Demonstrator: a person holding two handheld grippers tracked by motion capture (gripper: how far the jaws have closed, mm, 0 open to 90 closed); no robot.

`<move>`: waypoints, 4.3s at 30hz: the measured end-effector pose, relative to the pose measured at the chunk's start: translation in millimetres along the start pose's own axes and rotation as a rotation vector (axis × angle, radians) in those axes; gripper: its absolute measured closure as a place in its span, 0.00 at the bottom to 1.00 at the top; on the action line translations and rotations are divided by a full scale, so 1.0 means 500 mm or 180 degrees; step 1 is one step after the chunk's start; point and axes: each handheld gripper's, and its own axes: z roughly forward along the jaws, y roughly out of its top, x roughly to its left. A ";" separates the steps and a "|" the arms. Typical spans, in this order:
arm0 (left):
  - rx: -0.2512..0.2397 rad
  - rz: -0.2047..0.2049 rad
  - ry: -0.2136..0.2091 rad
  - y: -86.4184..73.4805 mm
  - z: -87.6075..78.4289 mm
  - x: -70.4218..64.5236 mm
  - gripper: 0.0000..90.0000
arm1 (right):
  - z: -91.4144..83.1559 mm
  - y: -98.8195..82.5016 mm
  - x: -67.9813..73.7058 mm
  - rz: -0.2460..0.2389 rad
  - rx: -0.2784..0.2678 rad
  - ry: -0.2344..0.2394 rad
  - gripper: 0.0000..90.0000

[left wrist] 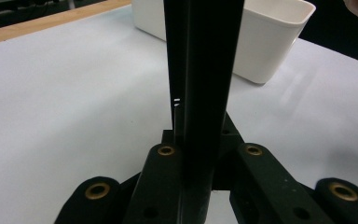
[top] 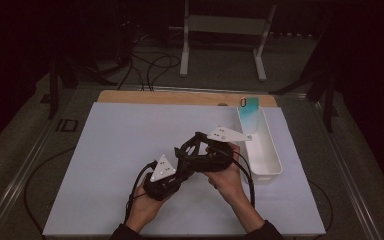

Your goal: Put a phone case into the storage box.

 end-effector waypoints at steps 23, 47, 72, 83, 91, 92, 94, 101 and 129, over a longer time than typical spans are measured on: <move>-0.0158 -0.0143 0.0026 0.002 -0.015 0.017 0.35 | 0.000 -0.002 -0.001 -0.0020 0.0040 -0.0037 0.15; -0.0461 -0.0135 0.0847 -0.053 -0.119 0.081 0.00 | -0.014 -0.008 -0.022 -0.0043 0.0054 -0.0138 0.15; -0.0486 -0.0268 0.1367 -0.154 -0.217 0.131 0.00 | -0.024 0.035 -0.062 -0.0121 -0.0052 -0.0361 0.15; -0.0495 -0.0276 0.1369 -0.158 -0.218 0.134 0.00 | -0.013 0.054 -0.088 -0.0125 -0.0037 -0.0503 0.15; -0.0498 -0.0264 0.1361 -0.158 -0.216 0.133 0.00 | 0.002 0.066 -0.105 -0.0136 -0.0015 -0.0575 0.15; -0.0498 -0.0264 0.1368 -0.158 -0.217 0.134 0.00 | 0.004 0.067 -0.106 -0.0133 -0.0008 -0.0576 0.15; -0.0498 -0.0270 0.1371 -0.158 -0.218 0.134 0.00 | 0.008 0.070 -0.110 -0.0143 0.0000 -0.0595 0.15; -0.0495 -0.0252 0.1368 -0.157 -0.216 0.132 0.00 | 0.020 0.078 -0.123 -0.0156 0.0016 -0.0641 0.15; -0.0489 -0.0239 0.1359 -0.157 -0.213 0.128 0.00 | 0.054 0.108 -0.184 -0.0176 0.0103 -0.0858 0.15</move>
